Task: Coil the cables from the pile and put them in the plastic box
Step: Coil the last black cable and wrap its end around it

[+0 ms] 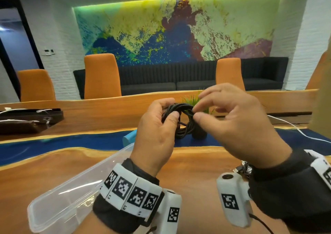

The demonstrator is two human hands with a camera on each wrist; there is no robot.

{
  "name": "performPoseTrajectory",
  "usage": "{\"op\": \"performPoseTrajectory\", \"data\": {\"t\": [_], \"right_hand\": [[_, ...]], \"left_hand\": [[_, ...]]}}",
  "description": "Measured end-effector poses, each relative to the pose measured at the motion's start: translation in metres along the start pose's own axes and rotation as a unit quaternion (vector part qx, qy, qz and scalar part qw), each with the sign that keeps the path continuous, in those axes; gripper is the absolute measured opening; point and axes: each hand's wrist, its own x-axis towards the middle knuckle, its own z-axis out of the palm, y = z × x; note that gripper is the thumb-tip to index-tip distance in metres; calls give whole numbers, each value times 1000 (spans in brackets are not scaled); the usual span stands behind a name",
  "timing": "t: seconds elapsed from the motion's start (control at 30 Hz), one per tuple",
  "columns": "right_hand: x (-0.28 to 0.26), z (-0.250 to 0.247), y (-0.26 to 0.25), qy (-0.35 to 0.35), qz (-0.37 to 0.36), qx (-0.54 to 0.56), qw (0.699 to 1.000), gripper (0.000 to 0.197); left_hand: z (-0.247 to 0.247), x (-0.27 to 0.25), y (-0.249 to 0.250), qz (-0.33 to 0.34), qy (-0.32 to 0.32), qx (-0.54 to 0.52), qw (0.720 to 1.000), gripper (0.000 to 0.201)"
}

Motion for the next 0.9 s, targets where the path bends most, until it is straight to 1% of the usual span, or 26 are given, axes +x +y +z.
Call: {"op": "performPoseTrajectory", "data": {"t": [0.1,0.13,0.17,0.2,0.23,0.27,0.3,0.33,0.37,0.4,0.43,0.47,0.5,0.53,0.57,0.63,0.67,0.73,0.8,0.87,0.9], "right_hand": [[-8,19,2,-85,10,-116,990,20],[-9,23,4,-98,10,-120,988,19],[-9,25,7,-111,9,-94,989,16],[-8,25,9,-120,13,-39,992,12],[-7,22,12,-129,30,43,990,8],[-5,18,13,-139,59,146,978,9],[-5,15,13,-147,101,262,948,14],[-5,13,13,-155,155,376,900,17],[-6,13,11,-162,210,470,842,18],[-7,14,11,-169,257,535,787,17],[-7,16,12,-179,292,573,744,18],[-7,16,14,-191,312,598,713,20],[-6,15,15,-196,321,609,699,22],[-5,13,15,-195,321,598,708,24],[-3,11,16,-183,313,557,747,29],[0,4,16,-145,279,430,846,35],[1,0,16,-132,250,382,880,32],[1,-7,16,-133,182,312,923,26],[2,-11,18,-161,110,192,962,28],[2,-11,22,-169,61,91,979,26],[2,-11,23,-163,43,67,983,22]], "left_hand": [[5,-3,1,-40,-13,-79,996,30],[5,-3,2,-50,-17,-105,993,30],[4,-3,3,-53,-24,-124,991,29],[2,-2,4,-45,-36,-133,990,28],[0,-2,5,-21,-53,-122,991,26],[-2,-1,5,17,-72,-88,993,24],[-5,0,6,58,-88,-40,994,24],[-7,0,6,92,-101,9,991,25],[-9,0,5,113,-111,50,986,27],[-11,1,4,121,-120,80,982,29],[-13,2,2,121,-127,102,979,30],[-16,3,-1,114,-136,118,977,31],[-20,4,-3,100,-148,128,976,31],[-23,4,-6,87,-161,136,974,31],[-24,4,-8,76,-172,141,972,30],[-20,2,-9,62,-179,135,973,25],[-17,1,-9,54,-173,124,976,23],[-12,-1,-9,35,-158,92,983,21],[-10,0,-9,16,-143,55,988,21],[-8,0,-7,-14,-133,6,991,23],[-8,0,-5,-33,-135,-18,990,24]]}}
